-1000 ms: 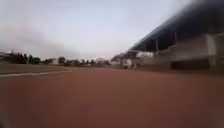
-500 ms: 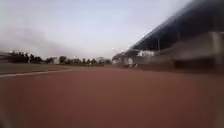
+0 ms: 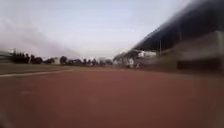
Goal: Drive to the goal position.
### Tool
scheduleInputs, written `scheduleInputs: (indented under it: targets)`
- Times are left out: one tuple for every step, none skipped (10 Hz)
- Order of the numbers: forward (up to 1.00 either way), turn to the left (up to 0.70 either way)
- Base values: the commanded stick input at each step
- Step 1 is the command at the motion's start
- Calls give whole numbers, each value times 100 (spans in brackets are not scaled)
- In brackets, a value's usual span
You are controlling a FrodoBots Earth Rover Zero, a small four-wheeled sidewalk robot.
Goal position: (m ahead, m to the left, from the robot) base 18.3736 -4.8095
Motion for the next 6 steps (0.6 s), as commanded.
scheduleInputs:
  targets:
    - [70, 0]
    - [70, 0]
    - [70, 0]
    - [70, 0]
    - [70, 0]
    - [70, 0]
